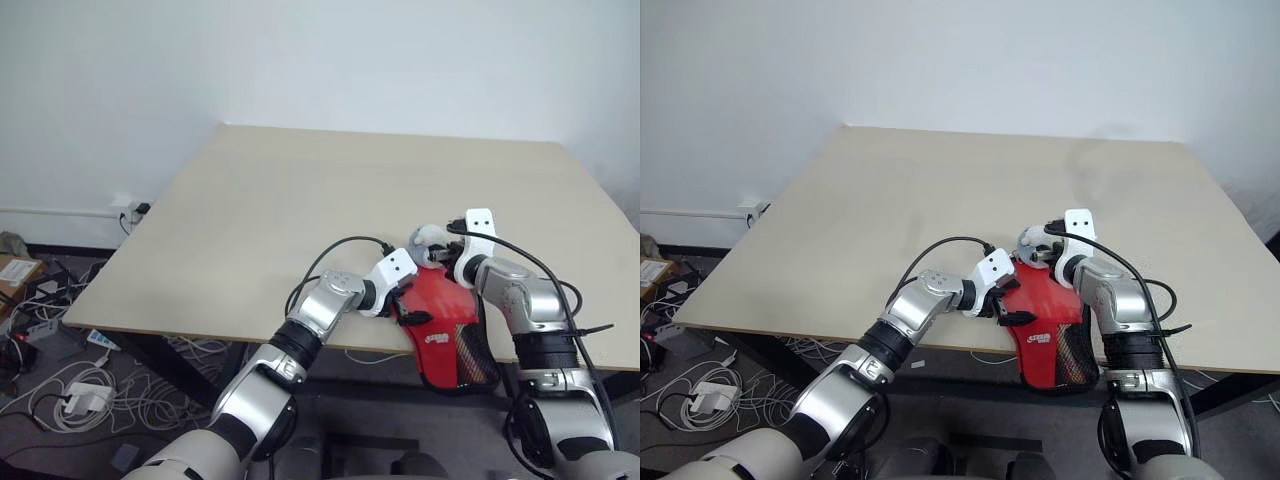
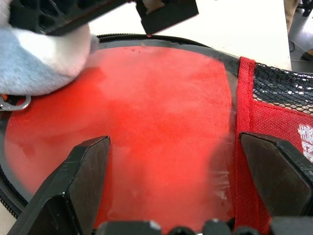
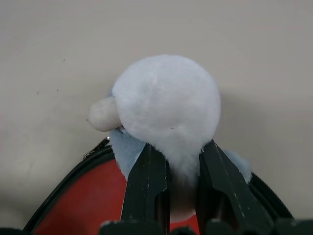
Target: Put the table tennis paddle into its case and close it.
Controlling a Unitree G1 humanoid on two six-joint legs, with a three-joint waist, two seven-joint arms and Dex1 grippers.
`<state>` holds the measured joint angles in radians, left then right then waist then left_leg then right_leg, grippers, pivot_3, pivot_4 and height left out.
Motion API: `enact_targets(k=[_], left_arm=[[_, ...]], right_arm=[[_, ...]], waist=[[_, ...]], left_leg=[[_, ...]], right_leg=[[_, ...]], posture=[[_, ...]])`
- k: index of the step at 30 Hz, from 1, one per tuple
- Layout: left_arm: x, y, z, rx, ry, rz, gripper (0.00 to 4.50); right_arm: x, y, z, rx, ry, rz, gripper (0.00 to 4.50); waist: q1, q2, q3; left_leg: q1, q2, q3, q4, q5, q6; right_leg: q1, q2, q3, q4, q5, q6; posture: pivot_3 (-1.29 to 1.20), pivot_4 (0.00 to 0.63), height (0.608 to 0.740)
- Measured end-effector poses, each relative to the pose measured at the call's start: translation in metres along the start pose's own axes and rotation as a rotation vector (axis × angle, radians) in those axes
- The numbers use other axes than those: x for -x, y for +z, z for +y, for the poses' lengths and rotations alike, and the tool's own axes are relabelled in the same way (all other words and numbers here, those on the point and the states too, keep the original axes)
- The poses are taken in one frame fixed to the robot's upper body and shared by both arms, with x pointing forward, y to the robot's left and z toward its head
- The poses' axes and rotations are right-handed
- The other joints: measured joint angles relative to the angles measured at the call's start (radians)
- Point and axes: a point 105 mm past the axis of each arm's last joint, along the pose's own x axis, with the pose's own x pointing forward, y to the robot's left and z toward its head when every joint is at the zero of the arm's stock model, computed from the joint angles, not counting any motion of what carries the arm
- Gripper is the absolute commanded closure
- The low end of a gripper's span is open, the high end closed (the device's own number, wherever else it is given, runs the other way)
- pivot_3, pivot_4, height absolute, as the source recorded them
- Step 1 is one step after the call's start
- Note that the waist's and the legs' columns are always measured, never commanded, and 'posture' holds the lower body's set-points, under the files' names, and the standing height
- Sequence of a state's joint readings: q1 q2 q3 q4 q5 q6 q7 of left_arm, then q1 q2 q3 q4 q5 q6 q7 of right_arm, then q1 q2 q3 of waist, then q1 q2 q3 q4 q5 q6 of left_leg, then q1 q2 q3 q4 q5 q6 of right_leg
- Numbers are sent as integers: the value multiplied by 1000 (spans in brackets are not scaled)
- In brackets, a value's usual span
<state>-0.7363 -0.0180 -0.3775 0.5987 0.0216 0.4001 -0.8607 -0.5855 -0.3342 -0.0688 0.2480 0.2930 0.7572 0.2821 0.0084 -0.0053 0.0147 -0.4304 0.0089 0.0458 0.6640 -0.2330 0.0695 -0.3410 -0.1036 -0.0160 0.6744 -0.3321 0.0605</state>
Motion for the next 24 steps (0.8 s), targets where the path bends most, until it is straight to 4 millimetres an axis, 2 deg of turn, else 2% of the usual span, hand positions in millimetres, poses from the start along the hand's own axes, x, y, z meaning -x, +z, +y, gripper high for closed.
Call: enact_targets(k=[7,14,19,24], left_arm=[[-1,0,0,12,-2,9,0],[-3,2,0,29,-3,10,0],[-4,2,0,37,-4,7,0],[-4,2,1,55,-4,0,0]], right_arm=[[10,12,-36,35,-102,-2,4277],[21,16,-57,89,-136,18,4278],[46,4,-86,132,-165,101,4280],[76,-13,-102,187,-159,191,4286]], waist=[[-1,0,0],[0,1,0],[1,1,0],[1,2,-1]], left_leg=[[0,0,0,0,0,0],[0,1,0,0,0,0],[0,1,0,0,-1,1],[0,1,0,1,-1,2]], right_leg=[[0,0,0,0,0,0],[1,-1,0,-1,0,0],[2,-1,0,-1,0,0],[2,-2,0,-2,0,0]], posture=[[0,0,715],[0,0,715],[0,0,715],[0,0,715]])
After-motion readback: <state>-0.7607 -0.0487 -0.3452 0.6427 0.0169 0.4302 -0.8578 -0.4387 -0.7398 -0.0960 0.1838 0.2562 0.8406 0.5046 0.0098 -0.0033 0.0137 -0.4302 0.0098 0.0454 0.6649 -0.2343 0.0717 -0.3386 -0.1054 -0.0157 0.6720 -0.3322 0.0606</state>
